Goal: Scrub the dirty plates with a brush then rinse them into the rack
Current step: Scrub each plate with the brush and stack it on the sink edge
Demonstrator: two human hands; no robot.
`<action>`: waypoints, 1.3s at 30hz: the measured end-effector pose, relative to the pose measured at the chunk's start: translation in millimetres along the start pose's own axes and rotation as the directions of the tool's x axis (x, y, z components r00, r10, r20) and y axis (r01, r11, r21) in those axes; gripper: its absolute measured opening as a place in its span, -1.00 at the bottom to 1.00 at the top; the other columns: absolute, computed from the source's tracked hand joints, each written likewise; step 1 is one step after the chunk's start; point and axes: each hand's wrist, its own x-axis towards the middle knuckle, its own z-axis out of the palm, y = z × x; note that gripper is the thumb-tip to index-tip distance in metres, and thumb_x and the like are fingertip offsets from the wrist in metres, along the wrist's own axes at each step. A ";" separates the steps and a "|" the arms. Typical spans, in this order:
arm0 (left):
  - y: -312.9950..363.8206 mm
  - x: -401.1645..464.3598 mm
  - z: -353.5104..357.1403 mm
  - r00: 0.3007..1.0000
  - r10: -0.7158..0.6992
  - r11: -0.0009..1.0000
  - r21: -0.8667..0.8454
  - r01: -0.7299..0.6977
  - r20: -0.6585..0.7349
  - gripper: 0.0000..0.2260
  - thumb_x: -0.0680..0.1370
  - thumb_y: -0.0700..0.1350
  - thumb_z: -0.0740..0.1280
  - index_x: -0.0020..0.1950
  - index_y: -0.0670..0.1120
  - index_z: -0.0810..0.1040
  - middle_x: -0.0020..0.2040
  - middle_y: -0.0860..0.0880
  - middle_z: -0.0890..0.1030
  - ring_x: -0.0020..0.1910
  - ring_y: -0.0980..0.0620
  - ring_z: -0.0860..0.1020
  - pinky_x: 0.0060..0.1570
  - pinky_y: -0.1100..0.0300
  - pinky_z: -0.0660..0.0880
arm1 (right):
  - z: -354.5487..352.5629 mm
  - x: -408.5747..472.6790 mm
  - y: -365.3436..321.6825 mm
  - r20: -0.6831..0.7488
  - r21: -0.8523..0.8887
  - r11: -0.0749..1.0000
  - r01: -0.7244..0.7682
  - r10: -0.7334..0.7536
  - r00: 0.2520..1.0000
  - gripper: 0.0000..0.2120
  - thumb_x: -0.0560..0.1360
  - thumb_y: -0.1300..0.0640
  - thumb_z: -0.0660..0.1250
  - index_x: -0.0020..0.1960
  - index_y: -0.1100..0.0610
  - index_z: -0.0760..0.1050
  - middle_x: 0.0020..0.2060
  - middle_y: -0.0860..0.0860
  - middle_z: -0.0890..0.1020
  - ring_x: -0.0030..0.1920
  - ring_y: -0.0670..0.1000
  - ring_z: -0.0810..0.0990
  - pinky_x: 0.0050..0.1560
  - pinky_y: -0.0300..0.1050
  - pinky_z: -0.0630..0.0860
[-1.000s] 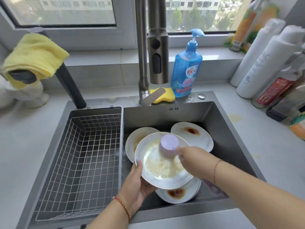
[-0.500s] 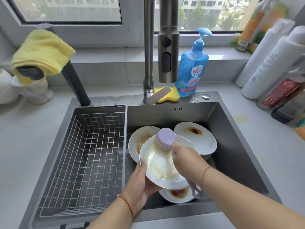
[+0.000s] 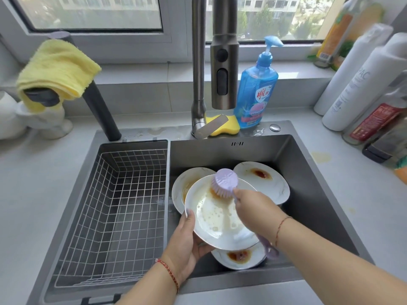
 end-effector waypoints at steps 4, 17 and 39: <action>10.5 2.1 5.1 1.000 0.024 0.998 0.066 -0.025 0.017 -0.64 0.65 0.15 0.08 0.39 0.10 0.42 0.20 -0.05 0.66 0.16 -0.13 0.64 -0.04 -0.06 0.63 | -8.3 -12.5 2.2 -0.063 0.042 0.998 0.052 -0.049 0.997 -0.65 0.60 0.18 0.10 0.37 0.11 0.36 -0.02 0.06 0.56 -0.02 0.11 0.56 -0.13 -0.17 0.38; 46.7 12.4 5.4 0.988 0.156 0.964 0.213 -0.157 0.021 -0.53 0.54 0.22 0.15 0.42 0.11 0.40 0.20 -0.03 0.66 0.14 -0.14 0.65 0.05 -0.20 0.60 | -27.9 -25.6 12.2 0.183 -0.400 0.916 0.031 0.047 0.982 -0.59 0.60 0.17 0.16 0.44 0.18 0.31 0.27 0.13 0.43 0.15 0.15 0.50 0.09 -0.02 0.51; 38.1 16.4 -3.1 0.994 0.098 0.956 0.280 -0.081 -0.046 -0.52 0.63 0.24 0.07 0.45 0.04 0.38 0.22 -0.09 0.65 0.13 -0.16 0.65 -0.11 -0.08 0.64 | -31.1 -51.9 -1.5 0.258 0.061 0.976 0.211 -0.219 0.941 -0.70 0.62 0.13 0.09 0.25 0.21 0.45 -0.39 -0.02 0.33 -0.48 -0.06 0.24 -0.41 -0.16 0.23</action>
